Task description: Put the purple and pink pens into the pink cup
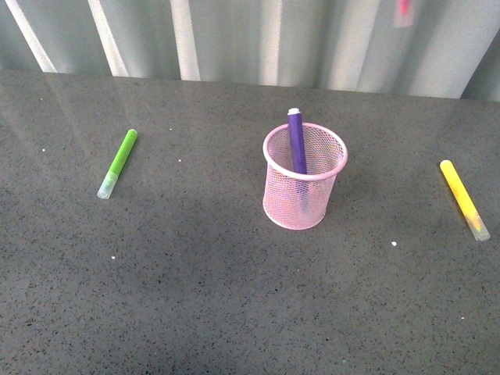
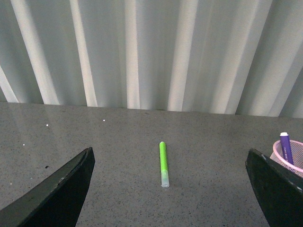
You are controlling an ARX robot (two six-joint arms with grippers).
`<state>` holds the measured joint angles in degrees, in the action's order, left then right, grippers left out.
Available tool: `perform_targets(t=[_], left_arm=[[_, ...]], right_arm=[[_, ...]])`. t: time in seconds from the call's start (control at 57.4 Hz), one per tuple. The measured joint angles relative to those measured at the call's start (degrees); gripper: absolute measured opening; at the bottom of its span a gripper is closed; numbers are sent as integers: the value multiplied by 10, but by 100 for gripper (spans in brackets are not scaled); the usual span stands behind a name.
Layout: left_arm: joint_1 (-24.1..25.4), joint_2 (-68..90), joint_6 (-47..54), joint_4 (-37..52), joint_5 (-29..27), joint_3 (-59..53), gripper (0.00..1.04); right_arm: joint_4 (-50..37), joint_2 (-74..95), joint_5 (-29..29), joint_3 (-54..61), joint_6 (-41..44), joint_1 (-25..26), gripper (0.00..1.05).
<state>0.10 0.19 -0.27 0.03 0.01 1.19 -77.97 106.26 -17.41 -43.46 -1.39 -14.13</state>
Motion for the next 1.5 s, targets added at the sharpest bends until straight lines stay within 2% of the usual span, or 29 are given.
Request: perform_targets(t=[0.157,1.324,1.376,1.498], left_arm=[[0,0,0,0,0,0,98],[0,0,0,0,0,0,98],[0,0,0,0,0,0,98],[0,0,0,0,0,0,98]], right_arm=[[-17,30,-29,6,10,-20,11],[-19,129,-28,6,-4,-54,11],[-19,131,-27,6,-5,-55,16],[-19,137,-24,6,-11,-58,38]])
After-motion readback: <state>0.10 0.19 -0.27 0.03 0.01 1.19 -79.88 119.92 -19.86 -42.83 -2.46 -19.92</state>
